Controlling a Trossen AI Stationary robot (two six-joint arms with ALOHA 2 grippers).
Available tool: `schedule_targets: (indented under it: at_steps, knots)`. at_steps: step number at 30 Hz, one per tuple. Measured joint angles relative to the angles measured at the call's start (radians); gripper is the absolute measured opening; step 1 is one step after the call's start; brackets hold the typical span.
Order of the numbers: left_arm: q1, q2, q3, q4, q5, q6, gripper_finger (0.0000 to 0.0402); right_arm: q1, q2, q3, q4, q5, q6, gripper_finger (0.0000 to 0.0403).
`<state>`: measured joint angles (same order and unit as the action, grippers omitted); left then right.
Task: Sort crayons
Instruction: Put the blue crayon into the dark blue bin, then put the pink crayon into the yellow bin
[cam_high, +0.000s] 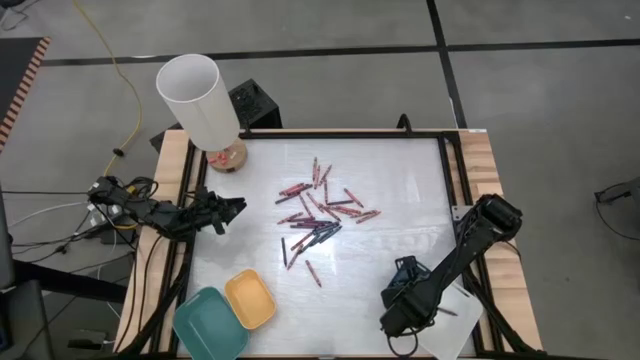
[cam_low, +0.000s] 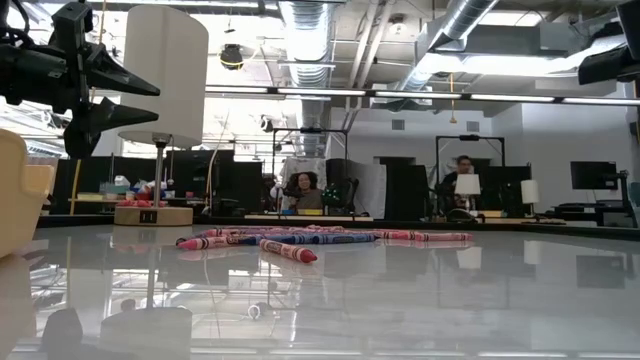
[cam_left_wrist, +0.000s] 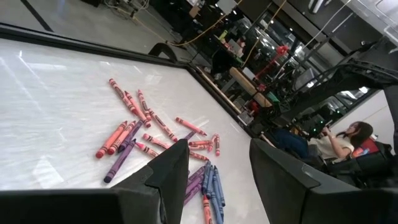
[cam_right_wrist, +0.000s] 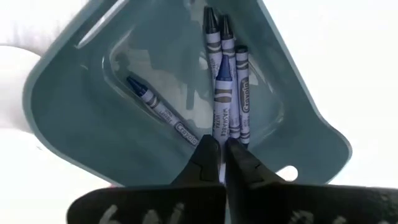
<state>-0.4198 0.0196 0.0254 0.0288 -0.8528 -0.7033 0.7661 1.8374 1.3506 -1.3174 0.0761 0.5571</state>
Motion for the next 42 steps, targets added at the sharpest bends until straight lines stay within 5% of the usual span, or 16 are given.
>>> schedule_targets:
  at_steps: [26,42]
  knots:
    - [0.0,0.0,0.0,0.0,0.0,0.0,0.016,-0.002,0.0,-0.062,0.102,-0.002,0.085,0.0014]
    - [0.0,0.0,0.0,0.0,0.0,0.006,0.016,-0.002,0.0,-0.062,0.099,-0.002,0.134,0.0072]
